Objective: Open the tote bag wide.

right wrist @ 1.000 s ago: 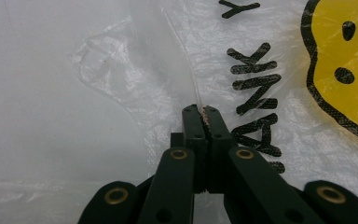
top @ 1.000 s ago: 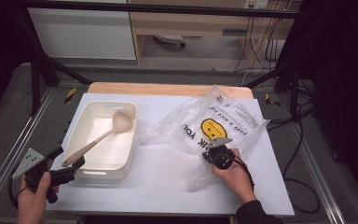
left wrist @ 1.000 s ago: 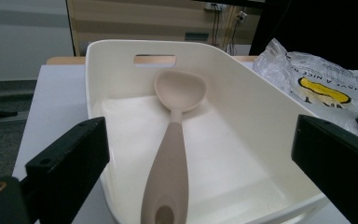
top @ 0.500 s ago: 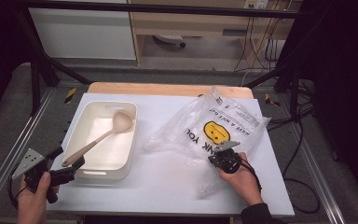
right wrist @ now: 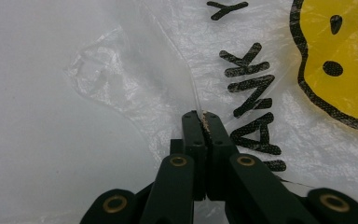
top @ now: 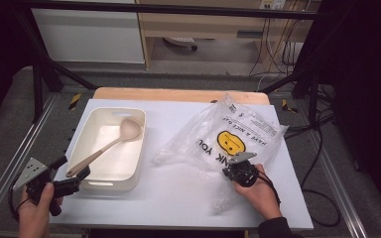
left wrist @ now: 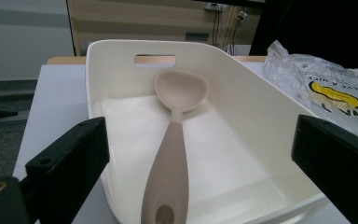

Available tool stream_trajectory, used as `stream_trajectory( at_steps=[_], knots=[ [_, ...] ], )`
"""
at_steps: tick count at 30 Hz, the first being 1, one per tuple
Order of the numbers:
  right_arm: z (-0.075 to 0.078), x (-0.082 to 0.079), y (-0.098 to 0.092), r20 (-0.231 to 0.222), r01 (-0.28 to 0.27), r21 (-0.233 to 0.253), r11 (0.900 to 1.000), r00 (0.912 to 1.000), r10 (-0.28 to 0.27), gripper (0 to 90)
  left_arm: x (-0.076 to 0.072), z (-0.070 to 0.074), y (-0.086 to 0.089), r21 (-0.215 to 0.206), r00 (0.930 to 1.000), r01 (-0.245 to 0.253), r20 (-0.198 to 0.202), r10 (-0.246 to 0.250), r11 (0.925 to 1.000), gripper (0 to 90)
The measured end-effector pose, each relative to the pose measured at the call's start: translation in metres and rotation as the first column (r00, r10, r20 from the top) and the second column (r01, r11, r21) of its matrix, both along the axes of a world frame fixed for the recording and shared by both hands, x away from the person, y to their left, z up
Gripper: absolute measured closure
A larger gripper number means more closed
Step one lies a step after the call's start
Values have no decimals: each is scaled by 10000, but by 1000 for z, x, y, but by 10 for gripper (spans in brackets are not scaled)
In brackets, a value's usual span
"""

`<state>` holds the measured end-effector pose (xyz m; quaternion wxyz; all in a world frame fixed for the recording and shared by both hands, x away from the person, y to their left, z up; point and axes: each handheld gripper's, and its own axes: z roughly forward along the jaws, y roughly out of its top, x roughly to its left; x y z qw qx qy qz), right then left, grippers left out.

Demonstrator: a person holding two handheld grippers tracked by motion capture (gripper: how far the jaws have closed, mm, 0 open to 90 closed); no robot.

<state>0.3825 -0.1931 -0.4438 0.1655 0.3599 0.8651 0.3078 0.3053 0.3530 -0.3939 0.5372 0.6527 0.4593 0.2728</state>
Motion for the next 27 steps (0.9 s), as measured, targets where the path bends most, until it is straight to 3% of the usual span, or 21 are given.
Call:
stream_trajectory(
  at_steps=[7, 11, 18, 27],
  knots=[
    [1, -3, -8, -11, 158, 195, 9997, 9999, -158, 878, 0, 0, -1, 10, 10000, 0, 1, 0, 10000, 36],
    [0, -3, -4, -81, 42, 287, 9996, 10000, -40, 791, 0, 0, 0, 1, 10000, -5, 1, 5, 10000, 37],
    [5, -6, 6, -76, 169, 610, 9980, 9998, -165, 499, 0, 0, 0, 9, 10000, -2, 12, 2, 10000, 37],
    [15, -11, 18, -43, 239, 847, 9961, 9997, -236, 222, 1, 0, 0, 20, 10000, -5, 13, 5, 10000, 36]
  ],
)
